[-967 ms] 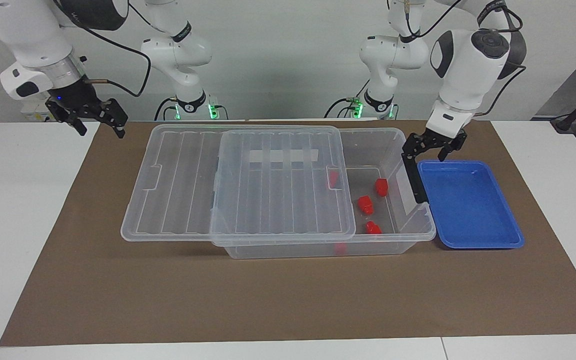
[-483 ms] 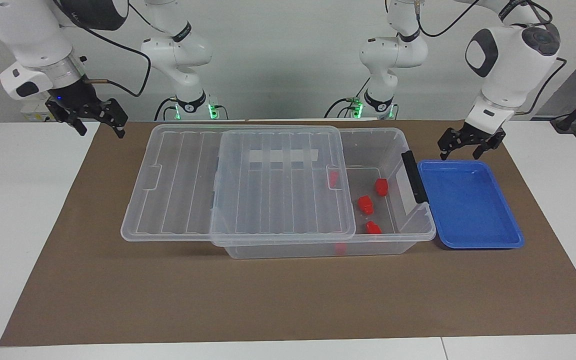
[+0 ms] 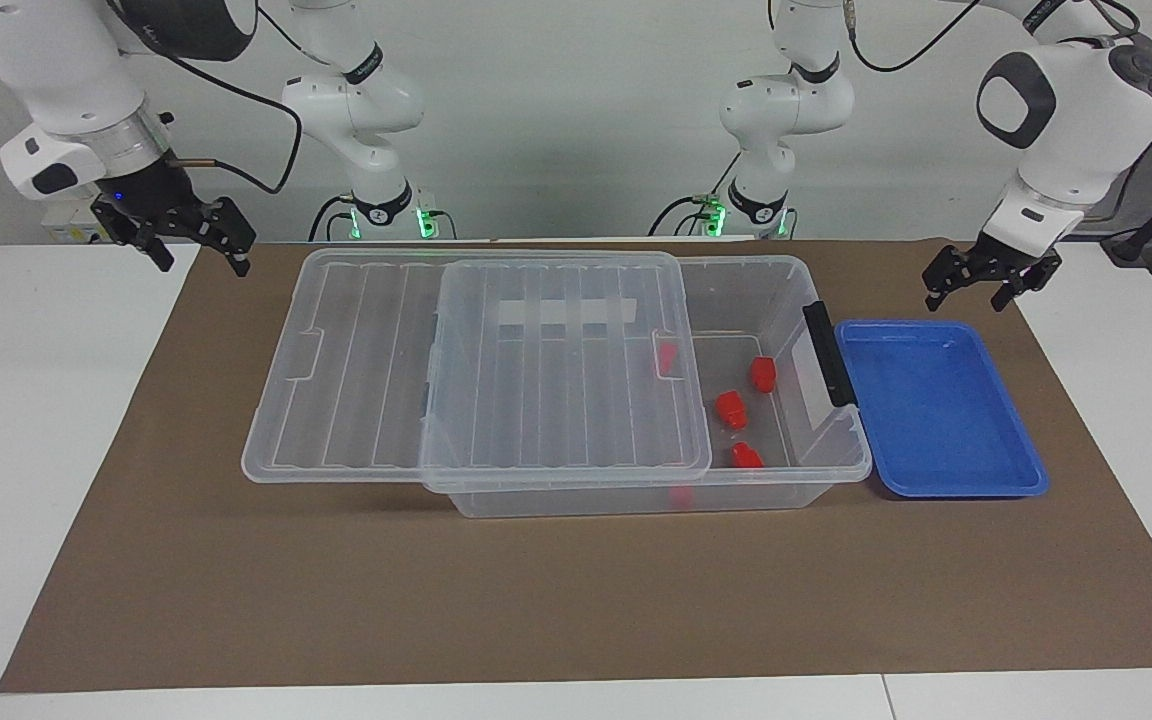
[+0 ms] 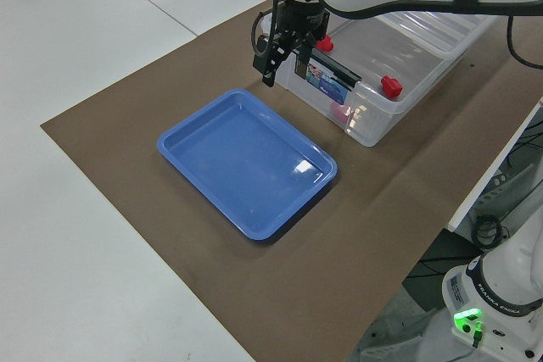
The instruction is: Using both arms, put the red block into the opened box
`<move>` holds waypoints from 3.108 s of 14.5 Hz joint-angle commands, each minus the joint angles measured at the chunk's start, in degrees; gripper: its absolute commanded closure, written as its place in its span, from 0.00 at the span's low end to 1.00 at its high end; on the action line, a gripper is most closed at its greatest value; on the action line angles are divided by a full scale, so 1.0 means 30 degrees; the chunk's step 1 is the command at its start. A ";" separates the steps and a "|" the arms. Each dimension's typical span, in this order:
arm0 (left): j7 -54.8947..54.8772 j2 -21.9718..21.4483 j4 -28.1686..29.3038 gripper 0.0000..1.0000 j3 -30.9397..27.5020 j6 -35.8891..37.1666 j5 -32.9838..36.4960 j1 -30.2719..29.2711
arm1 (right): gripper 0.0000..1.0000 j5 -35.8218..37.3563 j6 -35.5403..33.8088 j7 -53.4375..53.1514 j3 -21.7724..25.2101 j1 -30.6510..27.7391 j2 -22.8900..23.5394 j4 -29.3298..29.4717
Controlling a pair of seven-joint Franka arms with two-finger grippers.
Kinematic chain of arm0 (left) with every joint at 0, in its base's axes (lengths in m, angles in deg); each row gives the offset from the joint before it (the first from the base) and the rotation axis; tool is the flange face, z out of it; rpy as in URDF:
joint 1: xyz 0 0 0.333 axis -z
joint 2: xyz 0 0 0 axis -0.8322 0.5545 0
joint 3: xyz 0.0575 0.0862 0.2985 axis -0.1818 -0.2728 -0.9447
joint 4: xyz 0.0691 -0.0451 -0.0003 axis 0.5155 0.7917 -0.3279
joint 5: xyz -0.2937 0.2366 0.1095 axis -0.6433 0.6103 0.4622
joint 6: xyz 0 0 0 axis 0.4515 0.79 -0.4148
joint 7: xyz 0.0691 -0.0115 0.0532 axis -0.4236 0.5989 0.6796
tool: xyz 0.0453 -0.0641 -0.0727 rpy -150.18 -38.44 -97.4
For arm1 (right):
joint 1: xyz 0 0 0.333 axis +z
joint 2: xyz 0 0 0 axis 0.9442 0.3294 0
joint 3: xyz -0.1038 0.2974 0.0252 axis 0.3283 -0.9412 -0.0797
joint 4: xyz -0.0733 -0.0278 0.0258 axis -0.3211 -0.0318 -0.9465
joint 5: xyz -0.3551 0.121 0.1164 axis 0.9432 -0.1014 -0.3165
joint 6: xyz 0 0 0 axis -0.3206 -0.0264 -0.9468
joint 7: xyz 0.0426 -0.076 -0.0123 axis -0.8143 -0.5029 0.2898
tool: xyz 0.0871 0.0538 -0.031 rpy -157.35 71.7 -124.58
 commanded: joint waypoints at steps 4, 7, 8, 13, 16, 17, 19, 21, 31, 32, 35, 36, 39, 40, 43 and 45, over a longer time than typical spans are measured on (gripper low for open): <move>0.1874 0.0261 -0.3192 0.00 0.0404 0.2067 0.0200 0.0499 | 0.00 -0.0281 0.0053 -0.0317 0.0036 0.0005 0.0055 0.0041; 0.1849 0.0523 -0.3922 0.00 0.0404 0.3353 0.0494 0.1029 | 0.00 -0.0281 0.0053 -0.0259 0.0036 0.0005 0.0055 0.0070; 0.1820 0.0583 -0.4014 0.00 0.0404 0.3619 0.0435 0.1087 | 0.00 -0.0281 0.0082 -0.0230 0.0036 0.0005 0.0055 0.0070; 0.2024 0.0757 -0.3956 0.00 0.0376 0.4120 0.0552 0.3016 | 0.16 -0.0281 0.1191 0.0326 0.0036 0.0005 -0.0119 -0.0922; 0.2259 0.2103 -0.5910 0.00 0.0375 0.5488 0.0523 0.3547 | 1.00 -0.0281 0.3650 0.2108 0.0152 -0.0054 -0.0238 -0.2971; 0.2259 0.2426 -0.6731 0.00 0.0375 0.6454 0.0523 0.3549 | 1.00 -0.0281 0.4208 0.2520 0.0182 -0.0083 -0.0209 -0.3354; 0.2230 0.2226 -0.7003 0.00 0.0521 0.7166 0.0523 0.3607 | 1.00 -0.0135 0.5524 0.2758 0.0241 -0.0141 -0.0092 -0.4377; 0.2230 0.1904 -0.6886 0.00 0.0580 0.7167 0.0523 0.3840 | 1.00 0.0041 0.6727 0.3779 0.0299 -0.0142 0.0025 -0.5317; 0.2230 0.1404 -0.6270 0.00 0.0346 0.7167 0.0523 0.3666 | 1.00 0.1390 0.9692 0.3494 0.0037 -0.0054 0.1022 -0.7137; 0.2230 0.1404 -0.6270 0.00 0.0346 0.7167 0.0523 0.3666 | 1.00 0.1360 0.9663 0.3491 -0.0167 -0.0025 0.1022 -0.7137; 0.2230 0.1404 -0.6270 0.00 0.0346 0.7167 0.0523 0.3666 | 1.00 0.1156 0.9604 0.3345 -0.0579 0.0034 0.1022 -0.7108; 0.2230 0.1404 -0.6270 0.00 0.0346 0.7167 0.0523 0.3666 | 1.00 0.1068 0.9604 0.3258 -0.0840 0.0034 0.1022 -0.7108; 0.2230 0.1404 -0.6270 0.00 0.0346 0.7167 0.0523 0.3666 | 1.00 0.1067 0.9663 0.2409 -0.1457 0.0034 0.1051 -0.7079; 0.2230 0.1404 -0.6270 0.00 0.0346 0.7167 0.0523 0.3666 | 1.00 0.1067 0.9663 0.2407 -0.1487 0.0034 0.1080 -0.7079; 0.2230 0.1404 -0.6270 0.00 0.0346 0.7167 0.0523 0.3666 | 1.00 0.0980 0.9663 0.1972 -0.1955 0.0063 0.1168 -0.6991; 0.2230 0.1404 -0.6270 0.00 0.0346 0.7167 0.0523 0.3666 | 1.00 0.0833 0.9663 0.1501 -0.2452 0.0034 0.1285 -0.6874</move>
